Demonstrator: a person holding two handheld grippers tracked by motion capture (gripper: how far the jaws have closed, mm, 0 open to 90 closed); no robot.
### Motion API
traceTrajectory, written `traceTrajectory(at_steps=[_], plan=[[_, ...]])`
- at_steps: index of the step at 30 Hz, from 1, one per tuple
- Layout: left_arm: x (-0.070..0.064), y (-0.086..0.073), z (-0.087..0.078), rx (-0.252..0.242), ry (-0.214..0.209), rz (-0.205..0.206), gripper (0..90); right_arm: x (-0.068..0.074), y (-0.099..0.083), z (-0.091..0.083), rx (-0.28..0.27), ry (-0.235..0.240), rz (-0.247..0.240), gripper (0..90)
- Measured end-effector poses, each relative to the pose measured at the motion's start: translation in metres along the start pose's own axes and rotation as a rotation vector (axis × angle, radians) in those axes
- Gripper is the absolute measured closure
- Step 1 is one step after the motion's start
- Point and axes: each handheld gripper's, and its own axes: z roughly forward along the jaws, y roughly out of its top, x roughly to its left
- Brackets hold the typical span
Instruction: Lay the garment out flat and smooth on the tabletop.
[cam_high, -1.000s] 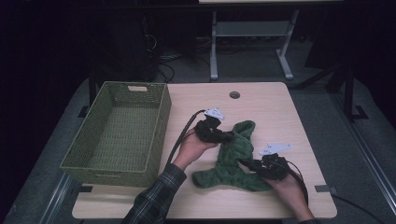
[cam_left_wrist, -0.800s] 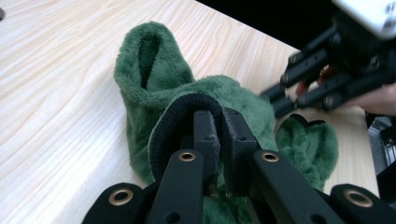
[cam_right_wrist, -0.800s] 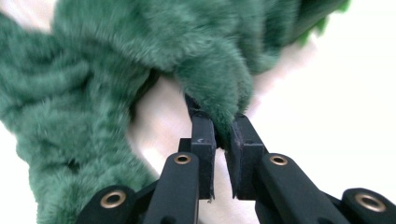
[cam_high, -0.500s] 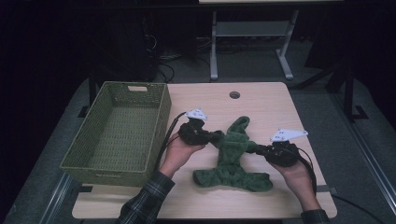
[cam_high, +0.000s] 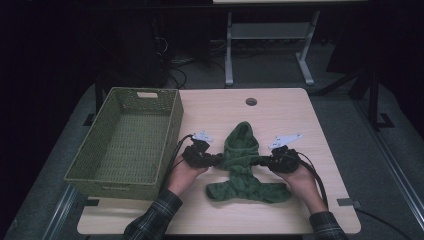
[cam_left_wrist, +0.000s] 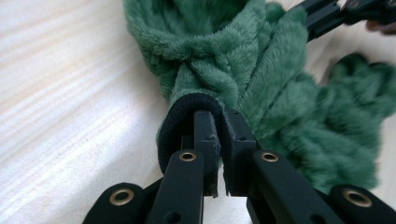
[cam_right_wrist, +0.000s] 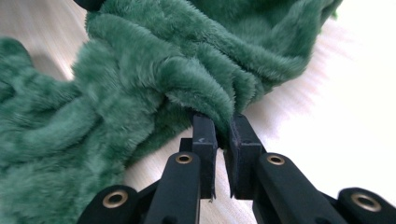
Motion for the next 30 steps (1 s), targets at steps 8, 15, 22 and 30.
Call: traceTrajectory(at_steps=[8,15,22,30], plan=[[0.005,-0.006,0.016,0.038,0.015,0.017,81.3,-0.002,-0.008,0.011,0.017,0.018,0.019,77.8],[0.001,0.000,0.001,-0.007,0.021,0.015,57.5,-0.001,-0.011,0.000,-0.022,0.017,0.032,65.1],[-0.002,0.013,-0.016,-0.050,0.023,0.031,49.3,-0.004,-0.010,-0.019,-0.079,0.005,0.074,57.5],[-0.004,0.025,-0.031,-0.112,0.033,0.045,46.9,-0.008,-0.005,-0.042,-0.111,-0.008,0.079,53.9]])
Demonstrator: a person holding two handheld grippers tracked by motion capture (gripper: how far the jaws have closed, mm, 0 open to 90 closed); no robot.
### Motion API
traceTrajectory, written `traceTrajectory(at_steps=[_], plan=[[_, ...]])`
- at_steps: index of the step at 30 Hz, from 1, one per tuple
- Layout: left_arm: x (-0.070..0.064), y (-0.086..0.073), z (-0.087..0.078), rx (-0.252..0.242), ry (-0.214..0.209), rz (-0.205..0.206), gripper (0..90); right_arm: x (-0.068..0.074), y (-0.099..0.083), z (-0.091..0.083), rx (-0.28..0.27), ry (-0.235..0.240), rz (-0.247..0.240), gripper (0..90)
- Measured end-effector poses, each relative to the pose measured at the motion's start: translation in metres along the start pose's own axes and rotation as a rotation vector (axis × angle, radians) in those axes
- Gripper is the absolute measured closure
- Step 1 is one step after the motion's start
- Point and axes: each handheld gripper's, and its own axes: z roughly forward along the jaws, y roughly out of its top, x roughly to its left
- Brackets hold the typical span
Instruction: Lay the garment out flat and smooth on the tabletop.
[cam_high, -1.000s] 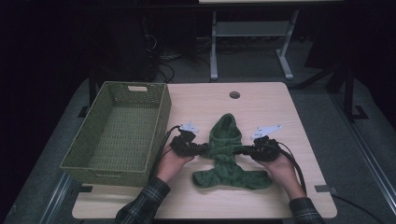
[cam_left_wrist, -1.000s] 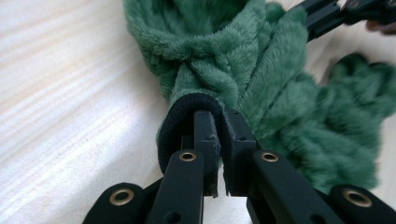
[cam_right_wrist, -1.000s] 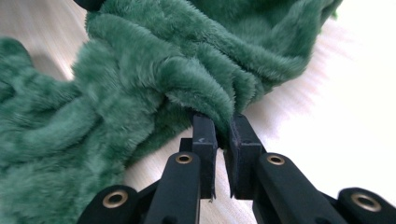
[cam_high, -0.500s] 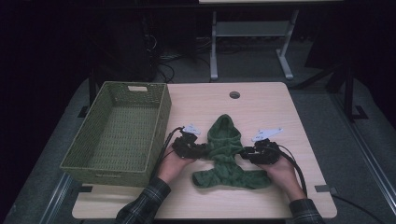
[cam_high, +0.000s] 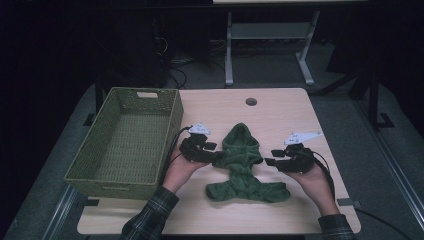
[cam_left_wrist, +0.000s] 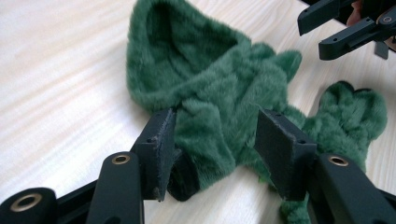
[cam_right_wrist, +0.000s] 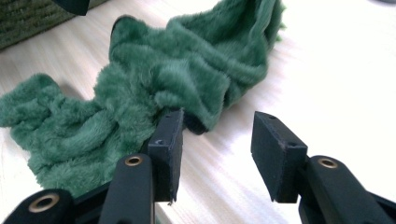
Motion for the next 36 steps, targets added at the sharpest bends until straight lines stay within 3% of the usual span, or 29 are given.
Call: traceTrajectory(at_steps=[5,8,18,24,26,30,36], plan=[[0.010,0.013,0.006,-0.002,0.016,-0.011,46.9,-0.008,0.011,-0.004,-0.016,0.005,0.033,55.0],[0.019,0.021,0.013,0.010,0.039,0.008,45.7,-0.014,0.016,-0.002,-0.024,0.007,0.040,55.2],[0.044,0.034,0.048,0.061,0.077,-0.010,45.3,-0.038,0.042,0.034,-0.010,0.008,0.062,55.8],[0.056,0.027,0.068,0.091,0.059,-0.028,43.8,-0.038,0.053,0.058,0.019,0.022,0.063,56.0],[0.058,0.025,0.073,0.082,0.043,-0.045,43.9,-0.039,0.052,0.069,0.049,0.021,0.066,56.3],[0.061,0.022,0.080,0.106,0.026,-0.037,45.0,-0.042,0.048,0.076,0.071,0.033,0.092,57.8],[0.061,0.018,0.088,0.142,0.003,-0.051,59.4,-0.043,0.045,0.084,0.090,0.043,0.077,70.2]])
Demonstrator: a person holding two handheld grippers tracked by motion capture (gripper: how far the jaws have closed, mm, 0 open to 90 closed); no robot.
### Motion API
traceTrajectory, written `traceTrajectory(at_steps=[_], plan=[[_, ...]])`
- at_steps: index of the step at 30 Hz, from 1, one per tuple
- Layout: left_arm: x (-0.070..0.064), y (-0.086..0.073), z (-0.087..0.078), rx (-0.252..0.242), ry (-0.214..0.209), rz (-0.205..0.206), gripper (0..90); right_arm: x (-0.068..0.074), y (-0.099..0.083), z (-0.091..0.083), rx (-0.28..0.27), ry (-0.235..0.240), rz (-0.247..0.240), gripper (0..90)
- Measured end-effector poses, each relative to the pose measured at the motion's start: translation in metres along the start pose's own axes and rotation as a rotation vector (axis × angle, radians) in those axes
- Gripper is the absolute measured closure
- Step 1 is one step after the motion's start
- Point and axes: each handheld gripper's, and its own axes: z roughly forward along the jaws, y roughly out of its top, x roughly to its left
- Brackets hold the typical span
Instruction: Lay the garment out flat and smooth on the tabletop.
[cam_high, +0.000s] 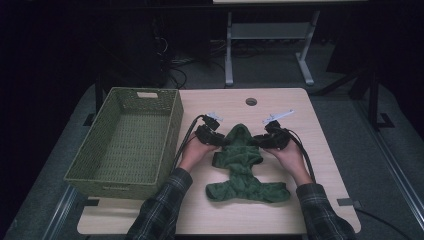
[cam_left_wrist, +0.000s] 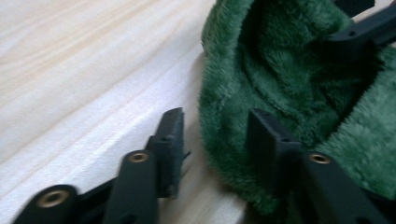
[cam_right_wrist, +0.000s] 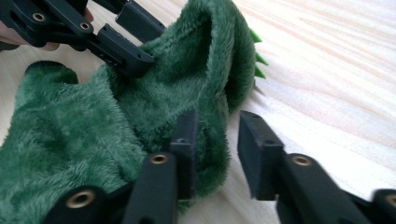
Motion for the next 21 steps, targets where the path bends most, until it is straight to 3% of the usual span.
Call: traceTrajectory(at_steps=[2,4,5,7,10,12,13,16,21], plan=[[-0.002,0.000,0.001,0.012,-0.010,0.004,62.2,0.000,0.000,0.001,0.007,0.002,0.005,70.6],[-0.004,0.000,0.004,0.025,-0.002,0.011,77.0,0.000,-0.001,0.003,0.018,0.003,0.011,76.7],[-0.005,0.000,0.004,0.027,-0.002,0.013,77.0,0.000,-0.001,0.003,0.018,0.003,0.011,76.7],[-0.006,0.000,0.003,0.032,0.001,0.019,86.1,0.001,-0.001,0.003,0.026,-0.016,-0.008,83.9],[-0.010,0.003,-0.003,-0.002,0.020,0.030,87.0,0.001,0.000,0.000,0.028,-0.025,-0.011,85.1],[-0.011,0.006,-0.011,-0.029,0.036,0.046,87.2,0.000,0.001,-0.007,0.009,-0.041,-0.005,85.3],[-0.012,0.008,-0.015,-0.046,0.042,0.053,87.2,-0.001,0.003,-0.016,-0.026,-0.051,-0.005,85.2],[-0.014,0.012,-0.023,-0.113,0.067,0.048,87.2,-0.004,0.004,-0.024,-0.042,-0.077,-0.014,85.2],[-0.013,0.012,-0.024,-0.125,0.115,0.054,87.5,-0.020,0.005,-0.036,-0.032,-0.112,-0.001,85.1]])
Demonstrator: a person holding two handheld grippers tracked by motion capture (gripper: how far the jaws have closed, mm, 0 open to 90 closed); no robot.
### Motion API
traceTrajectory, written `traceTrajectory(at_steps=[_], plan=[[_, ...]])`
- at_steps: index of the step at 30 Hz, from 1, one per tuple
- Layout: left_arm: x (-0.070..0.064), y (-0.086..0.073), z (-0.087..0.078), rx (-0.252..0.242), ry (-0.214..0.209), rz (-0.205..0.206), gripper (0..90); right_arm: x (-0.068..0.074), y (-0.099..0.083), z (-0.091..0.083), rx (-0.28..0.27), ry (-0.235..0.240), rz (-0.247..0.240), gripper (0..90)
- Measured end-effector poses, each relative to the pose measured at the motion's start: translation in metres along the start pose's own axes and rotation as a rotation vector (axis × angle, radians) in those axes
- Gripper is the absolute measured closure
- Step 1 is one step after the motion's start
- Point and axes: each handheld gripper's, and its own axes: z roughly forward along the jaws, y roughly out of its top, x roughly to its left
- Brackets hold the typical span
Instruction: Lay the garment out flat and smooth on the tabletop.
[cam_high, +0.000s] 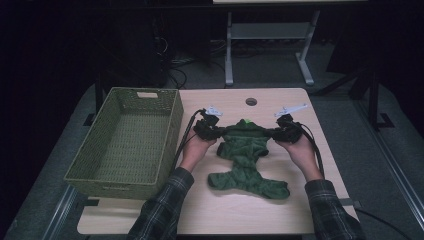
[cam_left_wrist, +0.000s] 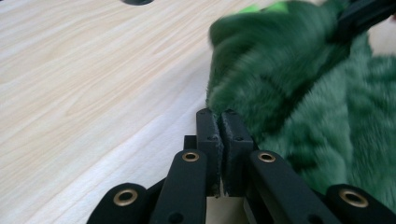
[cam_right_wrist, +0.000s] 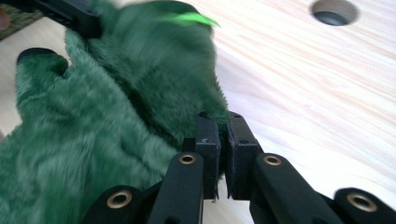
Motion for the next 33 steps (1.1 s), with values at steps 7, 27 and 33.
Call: traceTrajectory(at_steps=[7,27,33], plan=[[0.005,-0.011,0.019,0.041,0.021,-0.001,87.9,-0.009,-0.014,0.013,0.036,-0.028,0.004,87.3],[-0.002,0.003,0.000,0.037,0.020,-0.004,50.7,-0.010,-0.013,0.004,-0.013,-0.025,0.040,64.6],[-0.016,0.009,-0.022,0.023,-0.016,0.016,39.7,-0.002,-0.010,-0.016,-0.036,0.000,0.049,60.4]])
